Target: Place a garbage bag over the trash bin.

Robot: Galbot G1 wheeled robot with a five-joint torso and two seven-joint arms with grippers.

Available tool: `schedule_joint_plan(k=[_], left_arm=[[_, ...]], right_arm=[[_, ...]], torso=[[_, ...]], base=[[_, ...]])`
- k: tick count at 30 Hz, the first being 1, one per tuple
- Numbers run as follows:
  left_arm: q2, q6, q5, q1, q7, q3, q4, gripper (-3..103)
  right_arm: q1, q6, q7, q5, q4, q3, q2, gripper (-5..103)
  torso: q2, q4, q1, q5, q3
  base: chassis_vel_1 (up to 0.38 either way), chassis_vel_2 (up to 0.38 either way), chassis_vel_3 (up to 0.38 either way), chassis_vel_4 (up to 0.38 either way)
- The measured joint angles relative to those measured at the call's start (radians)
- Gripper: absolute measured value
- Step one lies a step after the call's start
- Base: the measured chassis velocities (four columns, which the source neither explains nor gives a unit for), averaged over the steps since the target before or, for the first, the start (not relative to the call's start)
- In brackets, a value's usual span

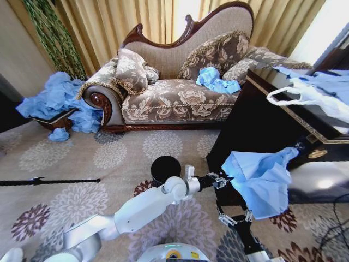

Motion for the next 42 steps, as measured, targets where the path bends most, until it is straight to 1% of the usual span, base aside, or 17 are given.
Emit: schedule_joint_plan(k=[2,11,20,30,36,42], left_arm=[[-0.008,-0.004,-0.002,-0.010,0.010,0.001,0.014,33],[-0.015,-0.004,-0.029,-0.049,0.067,0.006,0.031,32],[0.001,-0.004,-0.036,-0.047,0.113,0.012,0.013,32],[-0.035,-0.013,-0.032,-0.064,0.106,0.010,0.058,32],[-0.043,-0.014,-0.033,-0.075,0.107,0.009,0.066,32],[-0.073,-0.018,-0.030,-0.082,0.110,0.020,0.093,32]], right_arm=[[-0.001,0.000,0.001,0.002,0.000,0.002,-0.001,100],[-0.002,-0.001,0.007,0.007,-0.003,0.006,-0.005,100],[-0.003,-0.001,0.010,0.007,-0.005,0.007,-0.006,100],[-0.007,0.003,0.010,0.007,-0.007,0.009,-0.002,100],[-0.010,0.006,0.010,0.007,-0.008,0.010,-0.002,100],[-0.010,0.007,0.010,0.008,-0.009,0.010,-0.001,100]], torso=[[0.000,0.0000,0.000,0.0000,0.000],[0.000,0.0000,0.000,0.0000,0.000],[0.000,0.0001,0.000,0.0000,0.000],[0.000,0.0000,0.000,0.0000,0.000],[0.000,0.0001,0.000,0.0000,0.000],[0.000,0.0001,0.000,0.0001,0.000]], base=[[0.000,0.000,0.000,0.000],[0.000,0.000,0.000,0.000],[0.000,0.000,0.000,0.000],[0.000,0.000,0.000,0.000],[0.000,0.000,0.000,0.000],[0.000,0.000,0.000,0.000]])
